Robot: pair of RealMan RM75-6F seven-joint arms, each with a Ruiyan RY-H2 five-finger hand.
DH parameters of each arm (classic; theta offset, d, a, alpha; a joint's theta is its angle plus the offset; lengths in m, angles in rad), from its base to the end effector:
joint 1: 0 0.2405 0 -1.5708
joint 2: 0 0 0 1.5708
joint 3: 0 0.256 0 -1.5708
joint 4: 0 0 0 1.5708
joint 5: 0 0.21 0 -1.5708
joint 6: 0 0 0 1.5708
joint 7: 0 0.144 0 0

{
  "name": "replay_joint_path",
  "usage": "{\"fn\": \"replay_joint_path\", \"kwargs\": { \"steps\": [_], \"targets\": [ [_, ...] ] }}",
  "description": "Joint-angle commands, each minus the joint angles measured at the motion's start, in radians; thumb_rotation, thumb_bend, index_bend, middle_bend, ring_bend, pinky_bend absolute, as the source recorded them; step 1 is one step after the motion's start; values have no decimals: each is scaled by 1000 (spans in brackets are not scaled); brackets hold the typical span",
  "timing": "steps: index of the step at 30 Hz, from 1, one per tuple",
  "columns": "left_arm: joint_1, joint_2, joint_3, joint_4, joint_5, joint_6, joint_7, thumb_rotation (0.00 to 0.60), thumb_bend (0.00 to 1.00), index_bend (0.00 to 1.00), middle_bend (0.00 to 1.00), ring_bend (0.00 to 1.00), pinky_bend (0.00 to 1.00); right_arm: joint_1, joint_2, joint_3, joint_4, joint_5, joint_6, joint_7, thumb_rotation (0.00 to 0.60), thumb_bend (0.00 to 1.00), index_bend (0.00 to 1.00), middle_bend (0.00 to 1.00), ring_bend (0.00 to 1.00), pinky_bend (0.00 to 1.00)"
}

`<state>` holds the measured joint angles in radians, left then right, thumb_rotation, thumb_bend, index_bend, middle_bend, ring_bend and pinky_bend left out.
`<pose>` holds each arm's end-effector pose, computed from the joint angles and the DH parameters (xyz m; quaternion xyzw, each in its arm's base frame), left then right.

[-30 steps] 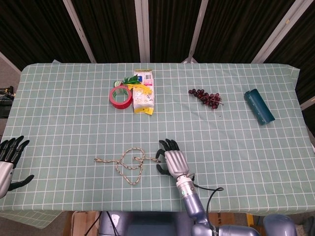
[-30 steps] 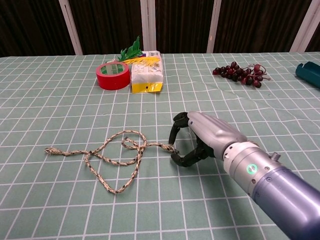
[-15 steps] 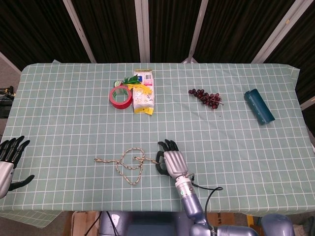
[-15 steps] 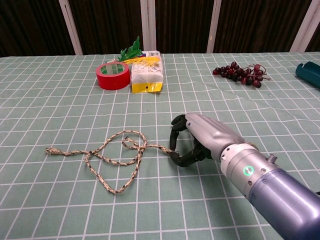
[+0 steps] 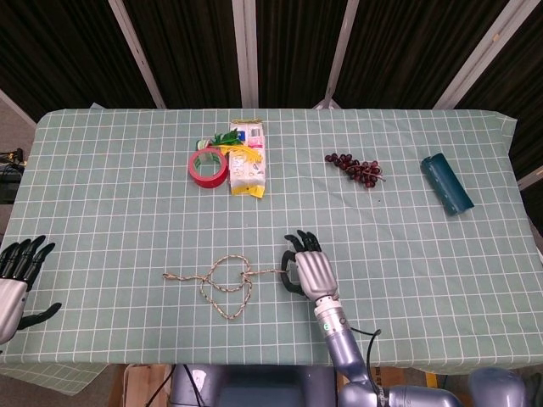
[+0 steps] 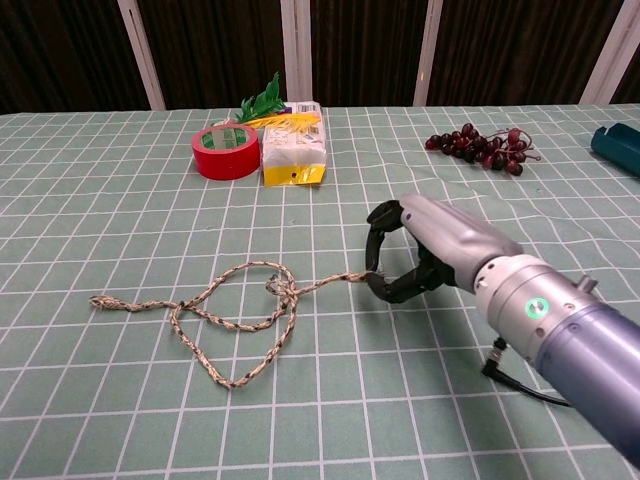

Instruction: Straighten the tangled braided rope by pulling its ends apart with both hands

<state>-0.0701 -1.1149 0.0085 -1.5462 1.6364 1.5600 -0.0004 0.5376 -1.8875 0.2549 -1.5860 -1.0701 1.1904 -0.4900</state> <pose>-0.3091 0.1639 0.1602 -0.6399 -0.3381 -0.3929 0.5673 -0.1053 -0.2725 -0.0730 0.6219 -0.5079 0.4389 0.4033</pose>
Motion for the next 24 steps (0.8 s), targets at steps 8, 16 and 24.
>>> {"fn": "replay_joint_path", "kwargs": {
  "steps": [8,16,24],
  "targets": [
    [-49,-3,14,-108,17,-96,89,600,180,170,0,0,0,-52,147,-37,-113,-12,15,38,600,511,645,192,0,0],
    [-157,-94,-48,-226,-74,-264,273,600,343,363,84,0,0,-65,183,-56,-157,-15,18,56,600,511,651,192,0,0],
    [-254,-253,-141,-200,-246,-366,445,600,391,433,106,0,0,-66,215,-52,-190,-11,26,57,600,512,651,192,0,0]
  ]
}}
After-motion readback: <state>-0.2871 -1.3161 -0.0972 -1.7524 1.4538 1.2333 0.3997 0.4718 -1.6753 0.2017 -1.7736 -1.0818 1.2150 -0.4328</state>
